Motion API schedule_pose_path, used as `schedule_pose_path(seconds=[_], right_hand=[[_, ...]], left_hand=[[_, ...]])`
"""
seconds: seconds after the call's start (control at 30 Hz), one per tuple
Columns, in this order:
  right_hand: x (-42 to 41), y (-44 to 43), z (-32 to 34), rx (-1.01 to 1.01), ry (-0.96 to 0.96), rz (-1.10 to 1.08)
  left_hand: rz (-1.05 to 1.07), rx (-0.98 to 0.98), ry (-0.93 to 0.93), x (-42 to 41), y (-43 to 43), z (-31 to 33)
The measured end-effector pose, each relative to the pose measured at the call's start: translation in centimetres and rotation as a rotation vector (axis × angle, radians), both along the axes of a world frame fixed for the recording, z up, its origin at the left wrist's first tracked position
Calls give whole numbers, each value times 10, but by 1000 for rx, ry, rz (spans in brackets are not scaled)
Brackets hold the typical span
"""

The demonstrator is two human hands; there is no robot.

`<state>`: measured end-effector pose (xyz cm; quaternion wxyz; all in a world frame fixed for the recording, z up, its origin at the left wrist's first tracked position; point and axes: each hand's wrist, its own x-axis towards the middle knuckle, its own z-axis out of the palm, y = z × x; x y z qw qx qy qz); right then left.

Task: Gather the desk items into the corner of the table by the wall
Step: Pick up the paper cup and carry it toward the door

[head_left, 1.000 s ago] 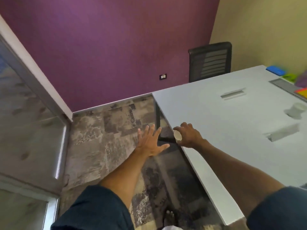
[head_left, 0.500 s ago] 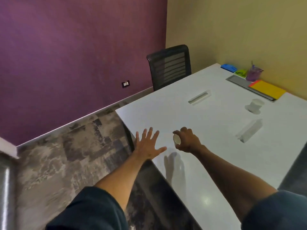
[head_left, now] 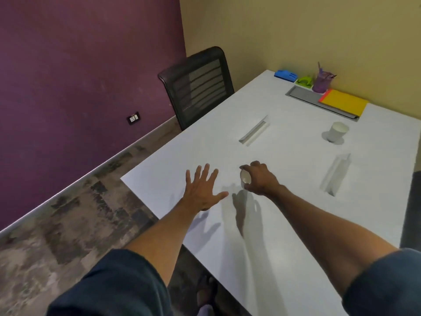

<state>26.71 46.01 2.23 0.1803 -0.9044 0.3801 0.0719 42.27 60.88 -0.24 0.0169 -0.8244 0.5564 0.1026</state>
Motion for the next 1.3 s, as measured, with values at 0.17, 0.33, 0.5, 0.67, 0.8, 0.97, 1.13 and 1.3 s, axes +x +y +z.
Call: schedule_pose_path(seconds=[0.17, 0.33, 0.5, 0.67, 0.8, 0.97, 1.13, 1.3], right_hand=[[29, -46, -10, 39, -24, -68], [52, -77, -24, 71, -49, -88], [68, -94, -37, 76, -30, -117], [76, -102, -47, 92, -10, -157], [79, -105, -52, 122, -3, -168], [82, -106, -53, 158, -20, -199], [80, -98, -45, 54, -2, -196], [65, -75, -41, -142, -56, -112]], left_hand=[[-50, 3, 22, 31, -38, -16], [-86, 5, 41, 57, -67, -28], [-100, 7, 50, 77, -84, -40], [-78, 31, 73, 92, -85, -52], [-75, 51, 96, 96, -83, -55], [-80, 64, 108, 95, -81, -54], [-70, 80, 102, 90, -80, -49], [13, 34, 71, 80, -75, -38]])
